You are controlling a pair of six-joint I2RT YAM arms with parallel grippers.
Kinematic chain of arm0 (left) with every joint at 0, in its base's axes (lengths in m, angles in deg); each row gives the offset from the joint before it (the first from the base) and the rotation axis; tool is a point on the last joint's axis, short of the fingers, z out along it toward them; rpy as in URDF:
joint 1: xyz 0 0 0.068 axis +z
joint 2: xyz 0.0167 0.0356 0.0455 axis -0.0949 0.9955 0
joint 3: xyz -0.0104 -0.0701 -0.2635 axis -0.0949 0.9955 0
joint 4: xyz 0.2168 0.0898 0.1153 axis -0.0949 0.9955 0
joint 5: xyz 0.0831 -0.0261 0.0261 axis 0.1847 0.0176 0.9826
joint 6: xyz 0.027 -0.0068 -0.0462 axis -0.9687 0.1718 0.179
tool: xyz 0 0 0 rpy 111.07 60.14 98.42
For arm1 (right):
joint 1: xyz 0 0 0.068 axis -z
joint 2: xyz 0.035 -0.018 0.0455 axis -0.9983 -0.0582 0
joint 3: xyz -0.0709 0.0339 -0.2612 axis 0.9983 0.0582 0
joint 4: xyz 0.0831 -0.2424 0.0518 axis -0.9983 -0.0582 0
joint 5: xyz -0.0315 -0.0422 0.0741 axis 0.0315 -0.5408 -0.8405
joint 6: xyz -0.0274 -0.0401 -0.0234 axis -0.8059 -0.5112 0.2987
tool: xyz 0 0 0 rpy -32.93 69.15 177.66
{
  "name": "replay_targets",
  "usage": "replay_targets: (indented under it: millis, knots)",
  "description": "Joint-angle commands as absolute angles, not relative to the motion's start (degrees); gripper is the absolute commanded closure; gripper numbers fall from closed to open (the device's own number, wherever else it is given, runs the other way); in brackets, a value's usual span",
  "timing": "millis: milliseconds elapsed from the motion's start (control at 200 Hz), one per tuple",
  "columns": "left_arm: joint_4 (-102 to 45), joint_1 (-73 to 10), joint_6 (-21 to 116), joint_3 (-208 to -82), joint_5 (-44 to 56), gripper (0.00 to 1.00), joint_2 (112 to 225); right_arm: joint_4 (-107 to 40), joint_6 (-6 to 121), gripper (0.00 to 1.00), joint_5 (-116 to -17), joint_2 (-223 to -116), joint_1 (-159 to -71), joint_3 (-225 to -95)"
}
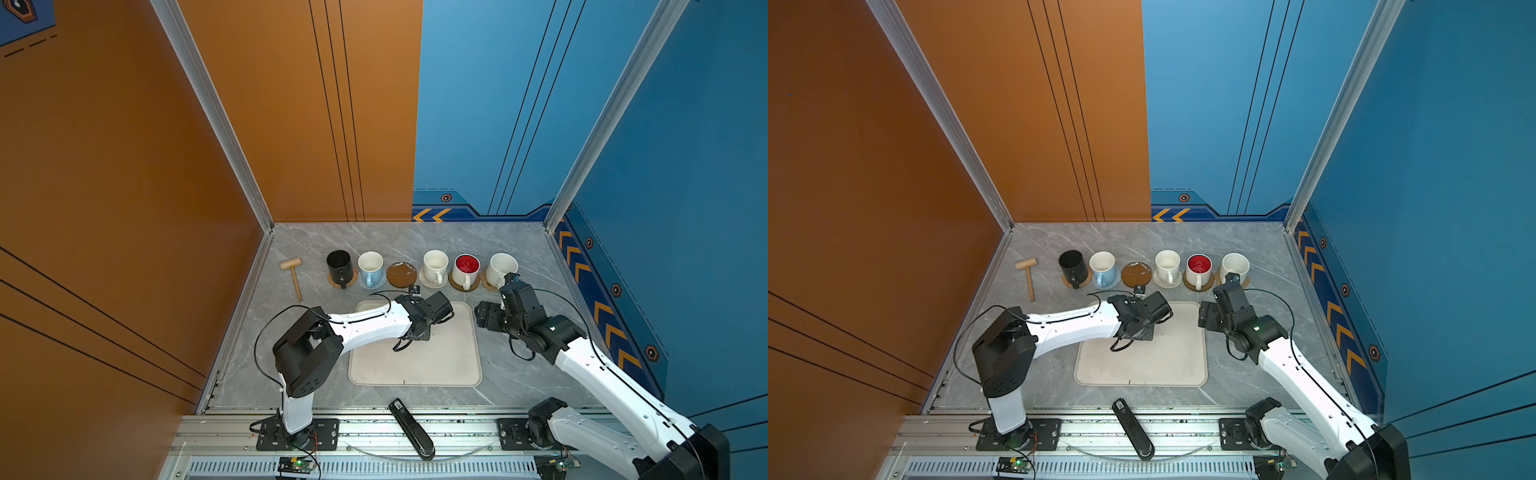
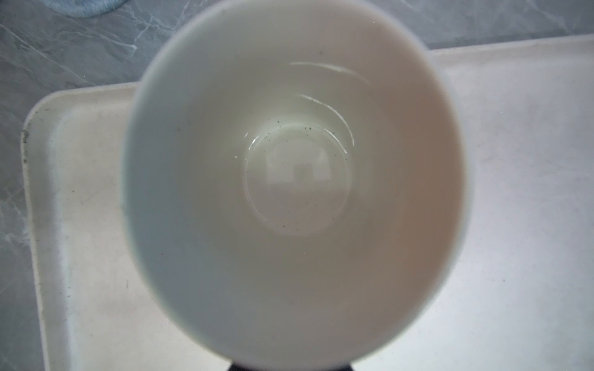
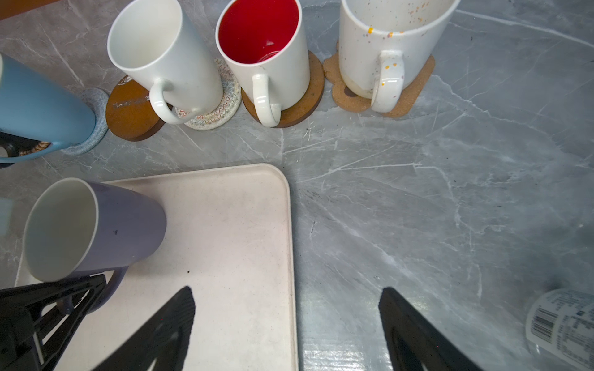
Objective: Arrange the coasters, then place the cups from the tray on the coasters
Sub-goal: 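Lift the lilac mug with left gripper and carry it toward the empty wooden coaster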
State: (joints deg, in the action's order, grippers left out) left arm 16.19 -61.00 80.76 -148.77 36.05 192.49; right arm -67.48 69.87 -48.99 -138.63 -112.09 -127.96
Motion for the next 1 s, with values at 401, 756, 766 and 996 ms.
replay_targets:
  millis: [401, 756, 766, 996]
  knots:
    - [17.65, -58.42, 76.32, -150.52, 42.24, 1.00, 185.52, -65.78, 72.54, 0.14, -52.17, -140.08, -112.19, -126.74]
    - [16.15, -53.07, 69.61, -155.15, 44.87, 1.00, 185.44, -66.70, 73.84, 0.14, -52.06, -140.74, -113.64, -126.78]
    - [15.96, -52.84, 69.43, -155.25, 44.82, 1.00, 185.44, -66.70, 73.83, 0.14, -52.06, -140.77, -113.69, -126.78]
    - [12.54, -50.26, 65.47, -158.45, 43.43, 1.00, 186.68, -66.70, 74.14, 0.15, -52.00, -142.65, -114.54, -127.22]
